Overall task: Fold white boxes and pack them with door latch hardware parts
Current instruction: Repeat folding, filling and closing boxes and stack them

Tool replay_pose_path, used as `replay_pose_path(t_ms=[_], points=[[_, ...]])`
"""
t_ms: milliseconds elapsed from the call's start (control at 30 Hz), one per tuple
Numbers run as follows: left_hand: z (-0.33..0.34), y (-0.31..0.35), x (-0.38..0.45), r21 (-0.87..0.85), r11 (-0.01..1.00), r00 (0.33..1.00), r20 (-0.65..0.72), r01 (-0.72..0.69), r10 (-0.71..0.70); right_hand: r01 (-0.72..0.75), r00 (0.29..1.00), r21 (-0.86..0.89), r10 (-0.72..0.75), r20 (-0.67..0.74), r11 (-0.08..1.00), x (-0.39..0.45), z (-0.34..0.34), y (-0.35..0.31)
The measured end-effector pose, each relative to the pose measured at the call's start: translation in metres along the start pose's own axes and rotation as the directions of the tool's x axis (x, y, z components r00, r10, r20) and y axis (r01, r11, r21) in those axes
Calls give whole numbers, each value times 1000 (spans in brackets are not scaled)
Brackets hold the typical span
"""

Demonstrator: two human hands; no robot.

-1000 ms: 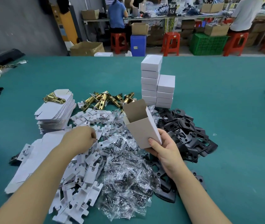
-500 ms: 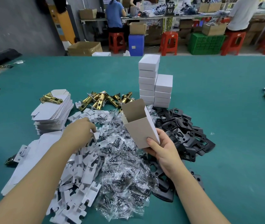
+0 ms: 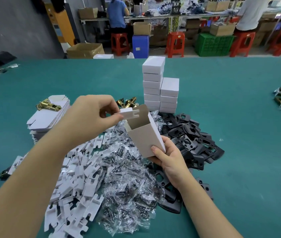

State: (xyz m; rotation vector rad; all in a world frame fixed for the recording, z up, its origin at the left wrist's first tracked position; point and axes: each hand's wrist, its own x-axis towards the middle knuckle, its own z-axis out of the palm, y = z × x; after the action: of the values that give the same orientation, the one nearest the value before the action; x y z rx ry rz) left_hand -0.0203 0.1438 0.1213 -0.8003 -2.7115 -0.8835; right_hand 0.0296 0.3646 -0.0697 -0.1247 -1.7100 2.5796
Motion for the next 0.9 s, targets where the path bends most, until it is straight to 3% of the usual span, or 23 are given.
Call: replay_pose_path(t_ms=[167,333,500,667,900], points=[[20,4,16,240,971,998,70,-17,0,-5,1000,8,5,2,1000,0,0,0],[41,13,30,310,951,985,167,-15,-39,-1,1000,-5,1,23,1000,-2,0,-1],[56,21,38,329,944,974,218,-13,-62,3,999,20,-4,46,1000,-3,0,-3],[61,20,45,215,976,954,289,14,-77,-2,999,20,1,45,1000,-2,1,-2],[64,19,53,191,981,961,262,35,-86,-9,999,15,9,44,1000,-2,1,-1]])
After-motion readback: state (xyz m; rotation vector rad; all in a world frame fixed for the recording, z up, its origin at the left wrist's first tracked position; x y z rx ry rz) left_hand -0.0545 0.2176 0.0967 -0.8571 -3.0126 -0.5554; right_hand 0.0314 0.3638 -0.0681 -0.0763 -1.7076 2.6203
